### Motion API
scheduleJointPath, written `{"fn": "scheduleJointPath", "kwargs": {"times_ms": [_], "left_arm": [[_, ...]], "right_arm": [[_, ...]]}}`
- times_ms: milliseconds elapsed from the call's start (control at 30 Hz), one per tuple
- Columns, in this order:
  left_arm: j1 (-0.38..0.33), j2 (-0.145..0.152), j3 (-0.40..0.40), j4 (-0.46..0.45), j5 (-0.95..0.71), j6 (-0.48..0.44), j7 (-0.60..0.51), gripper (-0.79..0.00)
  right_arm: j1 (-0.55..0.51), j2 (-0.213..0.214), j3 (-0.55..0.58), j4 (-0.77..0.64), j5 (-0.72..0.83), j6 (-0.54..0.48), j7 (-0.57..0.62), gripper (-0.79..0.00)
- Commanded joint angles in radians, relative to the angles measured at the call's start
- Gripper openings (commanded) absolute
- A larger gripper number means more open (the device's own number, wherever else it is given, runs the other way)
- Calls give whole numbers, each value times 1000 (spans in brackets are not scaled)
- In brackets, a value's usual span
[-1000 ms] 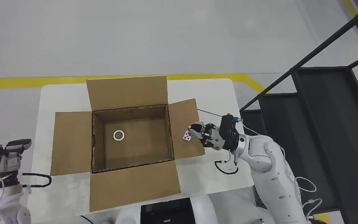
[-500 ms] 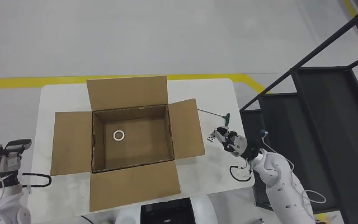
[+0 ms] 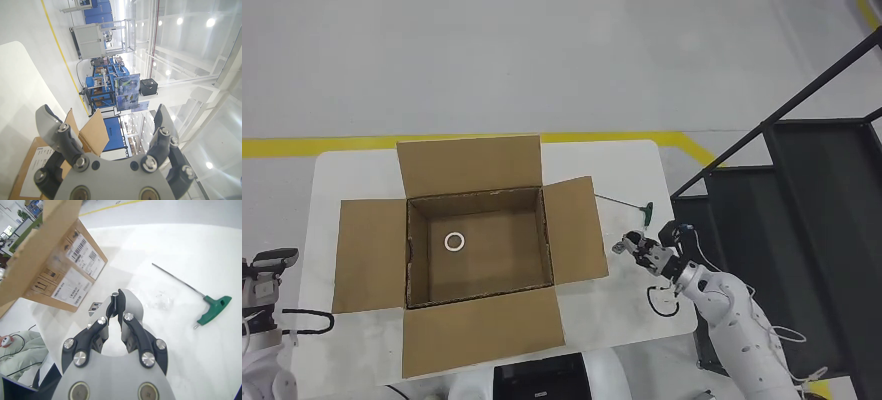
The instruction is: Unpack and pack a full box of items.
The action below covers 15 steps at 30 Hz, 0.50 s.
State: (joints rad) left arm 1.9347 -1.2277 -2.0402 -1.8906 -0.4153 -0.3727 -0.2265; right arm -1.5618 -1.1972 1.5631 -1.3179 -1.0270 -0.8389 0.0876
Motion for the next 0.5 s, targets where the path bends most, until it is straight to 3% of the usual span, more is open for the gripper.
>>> {"fn": "scheduleJointPath", "kwargs": {"times_ms": [0, 167, 467], "left_arm": [[0, 0, 0, 0, 0, 0, 0, 0], [0, 0, 0, 0, 0, 0, 0, 0], [0, 0, 0, 0, 0, 0, 0, 0]], "right_arm": [[12, 3, -5, 24, 3, 0, 34, -785], [21, 8, -11, 44, -5, 49, 110, -785], [42, 6, -41, 1, 25, 292, 323, -785]]}}
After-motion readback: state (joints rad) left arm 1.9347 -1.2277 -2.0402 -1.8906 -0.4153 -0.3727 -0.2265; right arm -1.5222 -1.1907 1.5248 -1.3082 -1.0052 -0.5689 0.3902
